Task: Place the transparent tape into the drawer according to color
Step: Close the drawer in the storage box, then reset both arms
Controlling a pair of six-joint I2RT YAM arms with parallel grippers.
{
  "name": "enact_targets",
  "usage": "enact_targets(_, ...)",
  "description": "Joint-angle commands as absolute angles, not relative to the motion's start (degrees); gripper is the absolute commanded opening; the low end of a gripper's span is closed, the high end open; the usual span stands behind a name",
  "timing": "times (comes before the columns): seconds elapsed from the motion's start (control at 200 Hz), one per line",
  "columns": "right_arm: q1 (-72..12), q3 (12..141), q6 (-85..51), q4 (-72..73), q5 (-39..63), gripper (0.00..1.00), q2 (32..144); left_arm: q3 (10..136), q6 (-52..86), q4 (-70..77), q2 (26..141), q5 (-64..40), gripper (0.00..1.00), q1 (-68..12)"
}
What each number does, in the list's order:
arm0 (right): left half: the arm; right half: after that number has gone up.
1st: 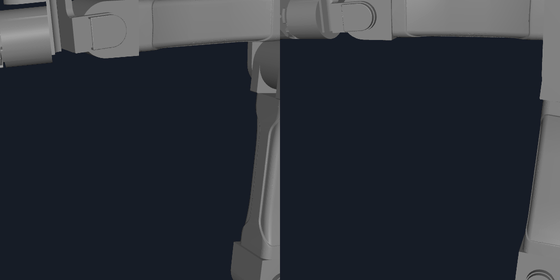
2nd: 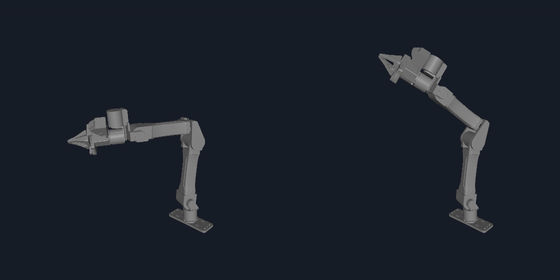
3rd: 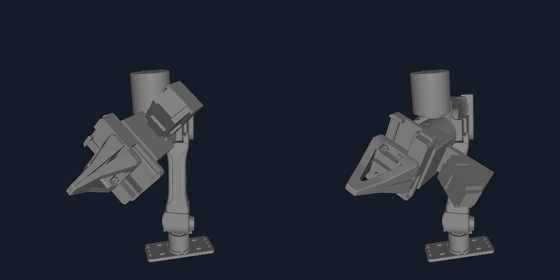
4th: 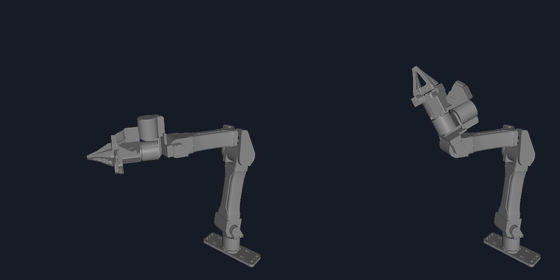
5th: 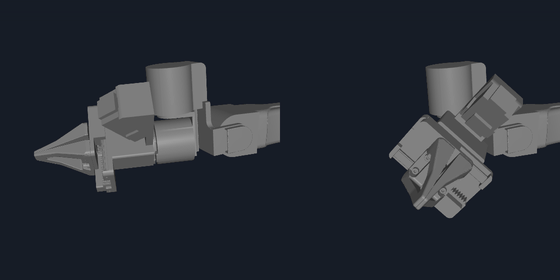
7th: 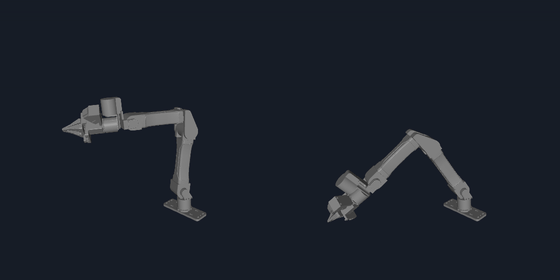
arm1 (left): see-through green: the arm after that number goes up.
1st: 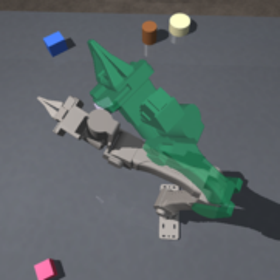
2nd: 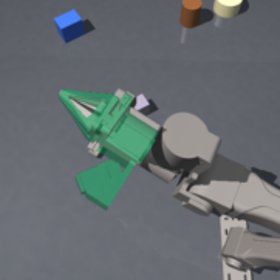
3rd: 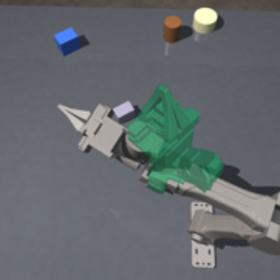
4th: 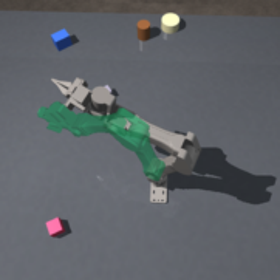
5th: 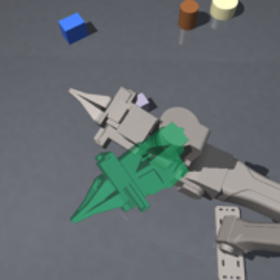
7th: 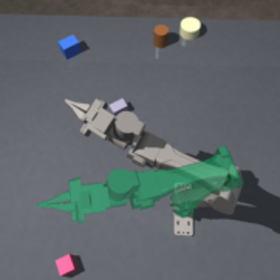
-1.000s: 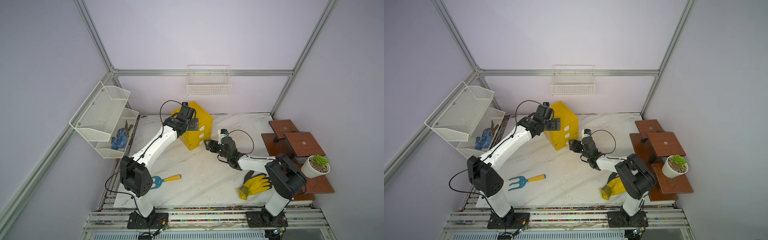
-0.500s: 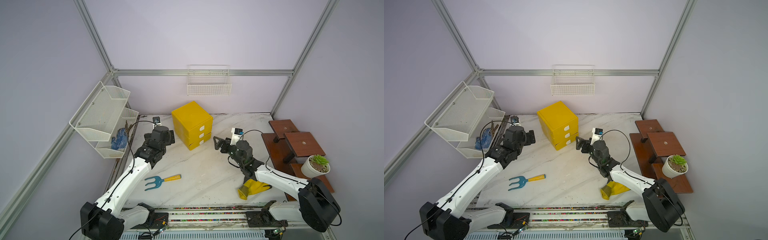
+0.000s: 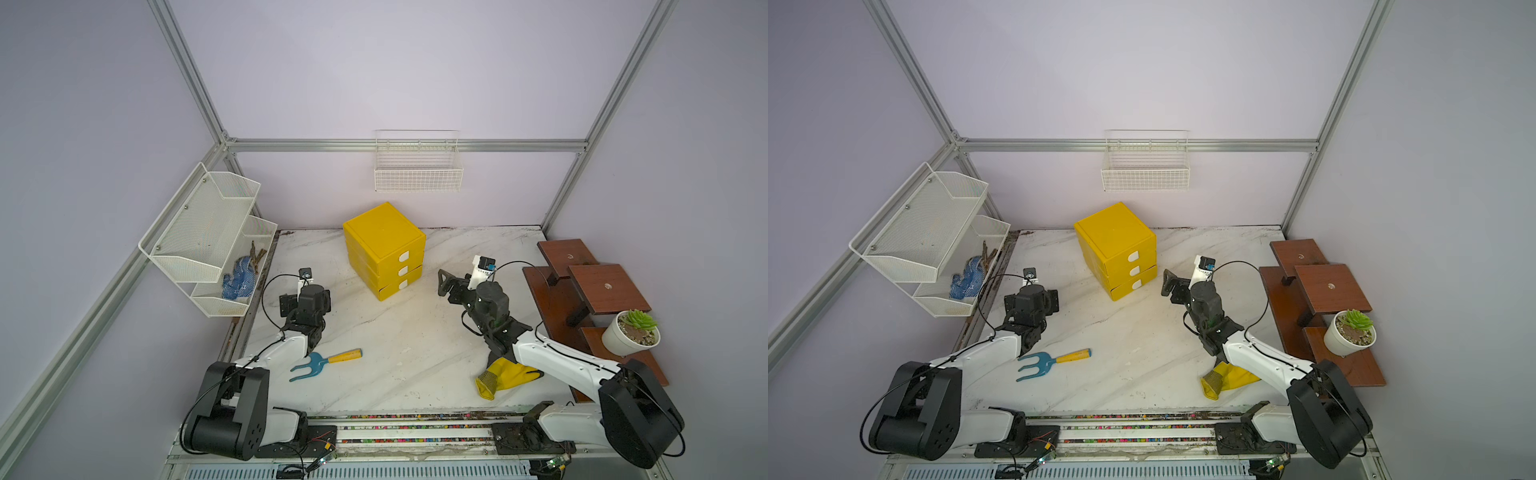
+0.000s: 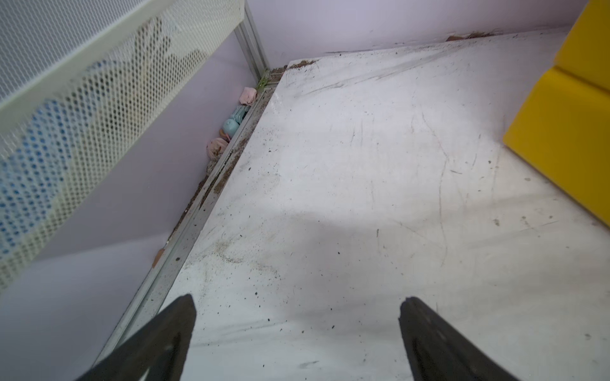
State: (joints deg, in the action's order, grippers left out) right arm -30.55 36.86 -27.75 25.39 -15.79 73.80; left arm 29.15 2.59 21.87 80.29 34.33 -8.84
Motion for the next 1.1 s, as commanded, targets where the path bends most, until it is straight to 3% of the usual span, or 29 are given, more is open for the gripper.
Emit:
enact_targets(0.0, -30.2, 36.2, -26.6, 25.2, -17.4, 1.00, 72.7, 26.6, -1.5, 42.7, 84.6, 35.6, 1.00, -8.4)
enact_targets(0.195, -30.1, 36.1, -26.9, 24.7, -18.5, 1.00, 72.6, 22.6, -1.7, 54.7, 88.7, 33.8, 1.00, -7.8)
enact_targets(0.555, -29.9, 38.6, -26.2, 21.3, -26.5, 1.00, 75.2, 19.2, 0.2, 58.1, 87.6, 27.3, 1.00, -5.4)
enact_targets(0.9, -25.8, 37.4, -3.7, 26.9, -37.7, 1.00, 75.6, 19.0, -0.3, 61.1, 90.7, 26.3, 1.00, -5.2)
enact_targets(1.095, -19.8, 32.7, 2.5, 30.9, -37.9, 1.00, 76.9, 19.1, -0.3, 61.1, 90.7, 26.3, 1.00, -5.2)
